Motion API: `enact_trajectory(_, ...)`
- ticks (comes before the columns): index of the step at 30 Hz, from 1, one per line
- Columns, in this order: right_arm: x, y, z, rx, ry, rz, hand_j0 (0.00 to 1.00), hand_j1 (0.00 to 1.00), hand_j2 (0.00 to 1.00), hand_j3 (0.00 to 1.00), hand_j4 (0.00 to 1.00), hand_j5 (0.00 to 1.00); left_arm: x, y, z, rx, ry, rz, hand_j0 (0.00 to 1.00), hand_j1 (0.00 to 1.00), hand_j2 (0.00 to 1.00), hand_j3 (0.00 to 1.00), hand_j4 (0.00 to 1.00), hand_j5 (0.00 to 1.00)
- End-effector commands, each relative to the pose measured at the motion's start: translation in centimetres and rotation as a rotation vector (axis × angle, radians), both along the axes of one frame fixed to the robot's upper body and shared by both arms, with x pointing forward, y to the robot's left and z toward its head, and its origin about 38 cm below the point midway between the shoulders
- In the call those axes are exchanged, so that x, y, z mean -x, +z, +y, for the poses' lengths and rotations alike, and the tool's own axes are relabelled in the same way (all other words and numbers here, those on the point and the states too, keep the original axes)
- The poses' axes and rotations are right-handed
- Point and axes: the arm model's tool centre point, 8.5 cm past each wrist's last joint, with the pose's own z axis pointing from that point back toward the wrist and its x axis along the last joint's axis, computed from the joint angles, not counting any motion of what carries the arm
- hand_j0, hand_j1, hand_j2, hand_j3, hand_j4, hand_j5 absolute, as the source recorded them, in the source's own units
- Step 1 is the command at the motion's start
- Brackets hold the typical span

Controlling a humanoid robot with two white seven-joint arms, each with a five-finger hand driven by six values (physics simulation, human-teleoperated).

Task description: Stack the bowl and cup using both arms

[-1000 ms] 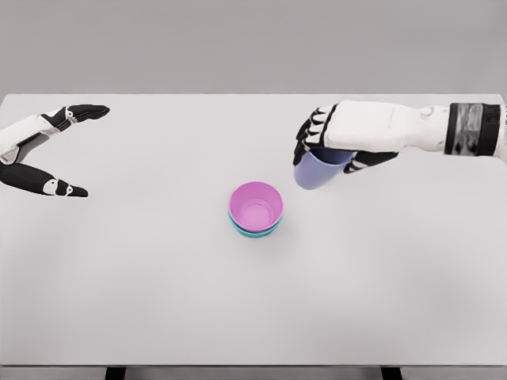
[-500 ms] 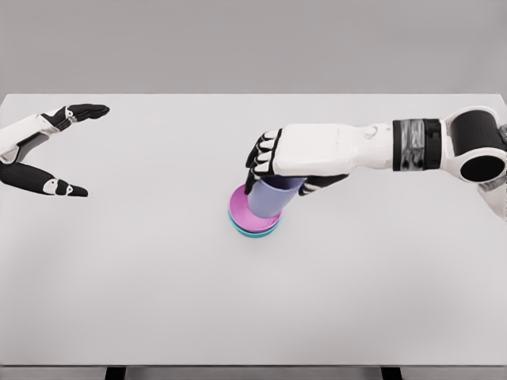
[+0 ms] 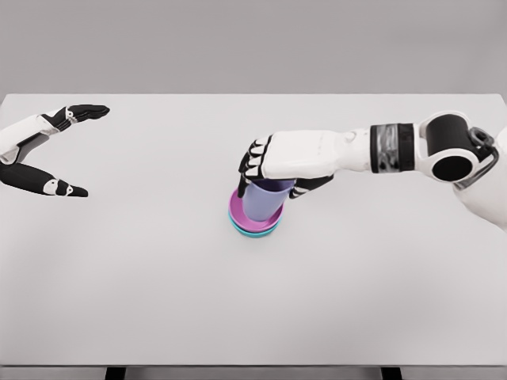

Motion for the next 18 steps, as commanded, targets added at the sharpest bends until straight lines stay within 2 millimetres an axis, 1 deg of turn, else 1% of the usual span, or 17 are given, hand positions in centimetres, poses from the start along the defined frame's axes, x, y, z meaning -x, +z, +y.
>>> enact_trajectory(1,-0.1,-0.3,0.1,0.002,-0.003,0.008,0.69,0.69,0.69,0.69,0.69,0.69,0.0,0.1,0.0,0.007,0.002,0.002,1.00,1.00,1.00,1.00,1.00,1.00)
enact_trajectory(6,0.0,-0.3,0.5,-0.002,0.005,0.009,0.70,0.70,0.70,0.70,0.70,0.70,0.0,0.1,0.0,0.008,0.001,0.002,1.00,1.00,1.00,1.00,1.00,1.00)
enact_trajectory(8,0.1,-0.3,0.5,0.005,0.013,-0.003,0.96,0.96,0.96,0.96,0.96,0.96,0.0,0.1,0.0,0.007,0.002,0.002,1.00,1.00,1.00,1.00,1.00,1.00)
enact_trajectory(9,0.2,-0.3,0.6,0.006,0.017,-0.007,0.99,0.99,0.99,0.99,0.99,0.99,0.0,0.1,0.0,0.007,0.002,0.002,1.00,1.00,1.00,1.00,1.00,1.00)
enact_trajectory(15,0.3,0.3,0.3,0.004,0.020,-0.023,1.00,1.00,1.00,1.00,1.00,1.00,0.0,0.1,0.1,0.007,0.003,0.003,1.00,1.00,1.00,1.00,1.00,1.00)
enact_trajectory(16,0.4,0.9,0.2,-0.006,0.021,-0.033,1.00,1.00,1.00,1.00,1.00,1.00,0.0,0.1,0.0,0.008,0.001,0.002,1.00,1.00,1.00,1.00,1.00,1.00)
enact_trajectory(17,0.0,2.0,-0.8,-0.022,-0.002,-0.056,1.00,1.00,1.00,1.00,1.00,1.00,0.0,0.1,0.1,0.007,0.003,0.003,1.00,1.00,1.00,1.00,1.00,1.00)
enact_trajectory(18,-0.5,3.7,-2.0,-0.049,-0.037,-0.092,1.00,1.00,1.00,1.00,1.00,1.00,0.0,0.1,0.0,0.007,0.002,0.002,1.00,1.00,1.00,1.00,1.00,1.00)
